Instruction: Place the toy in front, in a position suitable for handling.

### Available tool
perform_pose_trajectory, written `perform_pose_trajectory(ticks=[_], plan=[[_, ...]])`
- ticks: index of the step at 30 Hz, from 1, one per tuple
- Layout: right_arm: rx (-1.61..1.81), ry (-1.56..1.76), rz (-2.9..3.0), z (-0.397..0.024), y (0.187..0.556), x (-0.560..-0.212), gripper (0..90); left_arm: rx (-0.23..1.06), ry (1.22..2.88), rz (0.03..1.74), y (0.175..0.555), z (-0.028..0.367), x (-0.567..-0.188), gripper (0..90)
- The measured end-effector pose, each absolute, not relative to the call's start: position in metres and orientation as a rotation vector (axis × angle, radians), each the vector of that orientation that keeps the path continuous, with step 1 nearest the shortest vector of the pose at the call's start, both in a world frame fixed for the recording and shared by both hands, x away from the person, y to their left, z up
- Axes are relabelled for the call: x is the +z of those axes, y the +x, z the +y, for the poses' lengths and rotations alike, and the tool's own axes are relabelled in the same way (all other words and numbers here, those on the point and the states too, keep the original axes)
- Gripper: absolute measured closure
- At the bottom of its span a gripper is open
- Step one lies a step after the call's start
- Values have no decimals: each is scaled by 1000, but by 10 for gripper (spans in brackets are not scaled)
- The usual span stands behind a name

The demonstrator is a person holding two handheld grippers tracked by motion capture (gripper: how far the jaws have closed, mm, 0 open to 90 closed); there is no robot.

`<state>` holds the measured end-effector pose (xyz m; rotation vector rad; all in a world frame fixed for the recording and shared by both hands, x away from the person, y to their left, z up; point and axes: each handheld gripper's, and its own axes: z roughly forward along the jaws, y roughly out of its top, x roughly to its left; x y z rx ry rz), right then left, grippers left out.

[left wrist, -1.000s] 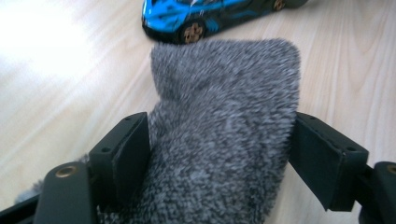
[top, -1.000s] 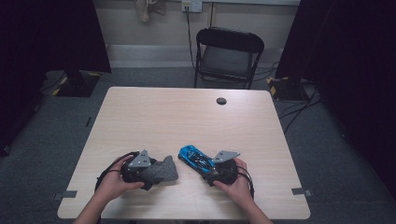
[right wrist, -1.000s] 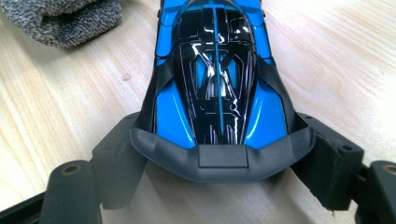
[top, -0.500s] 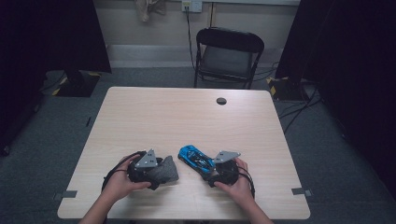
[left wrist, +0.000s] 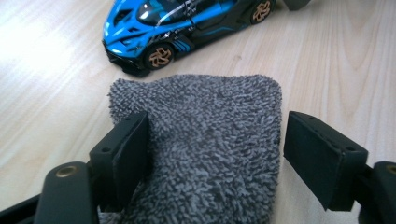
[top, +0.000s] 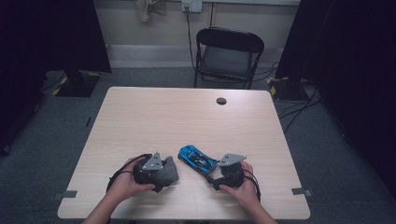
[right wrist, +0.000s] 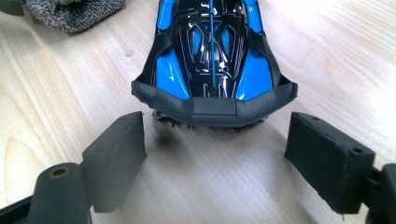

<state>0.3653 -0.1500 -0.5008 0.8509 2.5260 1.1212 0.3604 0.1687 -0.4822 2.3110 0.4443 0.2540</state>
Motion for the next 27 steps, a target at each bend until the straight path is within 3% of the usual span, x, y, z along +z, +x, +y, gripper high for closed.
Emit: perform_pose_trajectory(ticks=[11, 14, 16, 20, 23, 27], plan=[[1117, 861, 2520, -138, 367, -501, 190, 248, 2318, 454, 362, 168, -484, 224], [1122, 870, 2511, -137, 368, -501, 240, 267, 2332, 450, 361, 168, -485, 254], [1130, 880, 2504, -138, 369, -501, 255, 287, 2350, 455, 360, 168, -485, 341], [1128, 876, 2504, -138, 369, -501, 255, 287, 2361, 536, 359, 168, -477, 634], [1128, 876, 2504, -138, 369, -501, 255, 271, 2341, 578, 359, 169, -472, 698], [1129, 876, 2504, -138, 369, -501, 255, 237, 2216, 627, 364, 170, -454, 712]])
